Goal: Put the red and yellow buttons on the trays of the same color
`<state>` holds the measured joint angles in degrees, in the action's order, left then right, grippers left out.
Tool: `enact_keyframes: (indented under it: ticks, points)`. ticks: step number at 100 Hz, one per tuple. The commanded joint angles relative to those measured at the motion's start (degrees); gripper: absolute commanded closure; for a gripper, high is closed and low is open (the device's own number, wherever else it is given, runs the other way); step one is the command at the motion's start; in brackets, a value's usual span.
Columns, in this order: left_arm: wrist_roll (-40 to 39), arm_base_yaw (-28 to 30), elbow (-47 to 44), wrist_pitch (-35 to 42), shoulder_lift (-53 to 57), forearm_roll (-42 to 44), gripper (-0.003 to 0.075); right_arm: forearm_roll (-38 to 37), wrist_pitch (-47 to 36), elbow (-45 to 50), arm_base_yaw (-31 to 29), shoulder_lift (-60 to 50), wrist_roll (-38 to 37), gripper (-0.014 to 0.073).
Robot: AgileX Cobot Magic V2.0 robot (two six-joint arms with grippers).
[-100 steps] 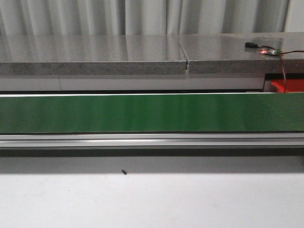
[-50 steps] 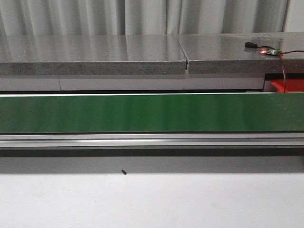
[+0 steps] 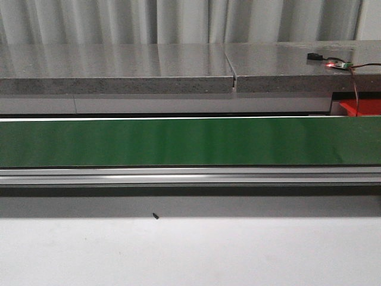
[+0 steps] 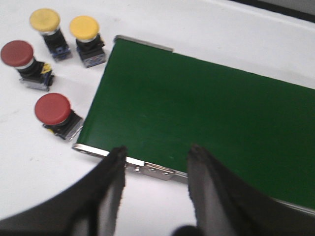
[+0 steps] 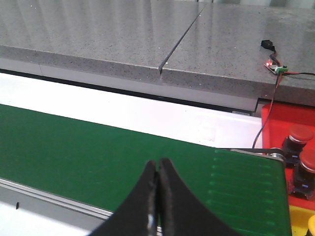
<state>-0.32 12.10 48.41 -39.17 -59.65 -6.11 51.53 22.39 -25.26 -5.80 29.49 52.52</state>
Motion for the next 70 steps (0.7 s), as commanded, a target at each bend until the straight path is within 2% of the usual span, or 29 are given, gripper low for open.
enact_keyframes:
  ticks: [1, 8, 19, 39, 70]
  points:
    - [-0.29, 3.12, 2.94, 3.47, -2.21, -0.22, 0.025, 1.62, -2.09, -1.52, -0.04, -0.06, 0.12, 0.066]
    - [-0.29, 5.57, 3.98, 3.23, -4.5, -0.22, 0.0203, 1.62, -2.09, -1.52, -0.04, -0.06, 0.12, 0.066]
    - [-0.4, 9.72, 6.2, 1.61, -8.42, -2.48, 0.0205, 1.62, -2.09, -1.52, -0.04, -0.06, 0.12, 0.066]
    - [-0.4, 16.99, 13.78, -8.42, -18.31, -5.4, 0.0205, 1.62, -2.09, -1.52, -0.04, -0.06, 0.12, 0.066]
    - [-3.06, 19.37, 27.85, -21.36, -32.88, -6.78, 0.0206, 1.62, -2.09, -1.52, -0.04, -0.06, 0.12, 0.066]
